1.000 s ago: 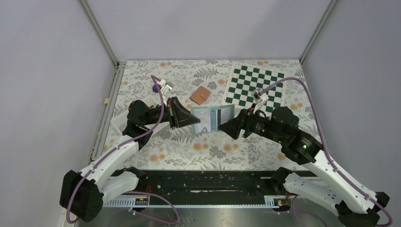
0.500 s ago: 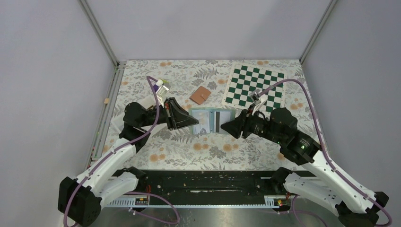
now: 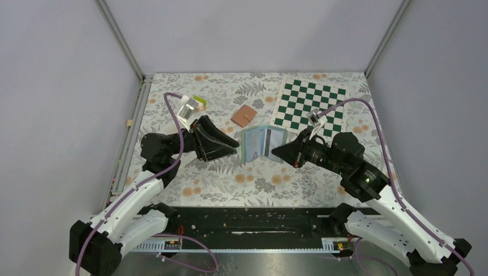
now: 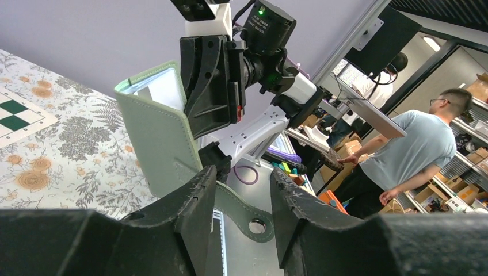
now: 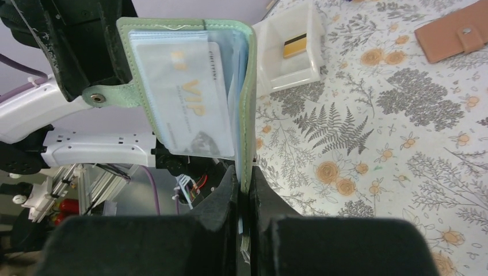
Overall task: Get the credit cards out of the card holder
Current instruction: Remove the credit card from the card holder.
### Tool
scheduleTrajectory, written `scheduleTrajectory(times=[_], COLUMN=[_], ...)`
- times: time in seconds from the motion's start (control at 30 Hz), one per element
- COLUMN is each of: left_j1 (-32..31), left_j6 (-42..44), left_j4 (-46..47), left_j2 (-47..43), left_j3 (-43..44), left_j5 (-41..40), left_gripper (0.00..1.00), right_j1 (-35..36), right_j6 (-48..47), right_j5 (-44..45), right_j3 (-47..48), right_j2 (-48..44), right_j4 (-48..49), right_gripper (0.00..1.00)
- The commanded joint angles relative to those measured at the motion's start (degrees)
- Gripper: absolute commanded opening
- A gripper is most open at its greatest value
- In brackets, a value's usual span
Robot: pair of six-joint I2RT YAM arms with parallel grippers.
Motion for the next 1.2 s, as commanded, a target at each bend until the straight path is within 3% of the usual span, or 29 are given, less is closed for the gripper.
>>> scheduleTrajectory(times=[0.0, 0.17, 0.33, 0.6, 0.8, 1.0, 1.17], left_j1=[-0.3, -0.3, -0.3, -0.4, -0.4, -2.6, -8.3], left_j6=[3.7, 9.9, 19.5, 21.3, 26.5, 28.5, 44.5], left_j4=[-1.0, -7.3, -17.4, -12.2, -14.8, -16.4, -38.2], left_j2=[1.4, 1.5, -3.3, -3.4, -1.4, 4.6, 7.2], left_j3=[0.6, 2.2, 2.6, 0.8, 1.7, 5.0, 11.5], left_j5=[1.2, 3.3, 4.3, 6.4, 9.0, 4.2, -6.5], left_gripper=[0.41, 0.45, 0.51, 0.5, 0.53, 0.7, 0.75], right_j1=[-0.3, -0.3, -0.3, -0.4, -0.3, -0.2, -0.2], right_j6=[1.7, -1.1, -10.3, -16.0, -17.3, -19.1, -19.4], right_j5=[-4.2, -9.0, -14.7, -17.3, -10.0, -4.6, 0.0], right_j3=[0.8, -1.1, -8.6, -12.9, -15.7, -13.2, -11.2], right_j2=[-0.3, -4.7, -13.0, -16.7, -15.2, -10.8, -7.3], right_j4=[5.1, 7.8, 12.8, 15.5, 15.3, 11.7, 6.8], right_gripper=[0.0, 0.0, 0.0, 0.0, 0.0, 0.0, 0.0])
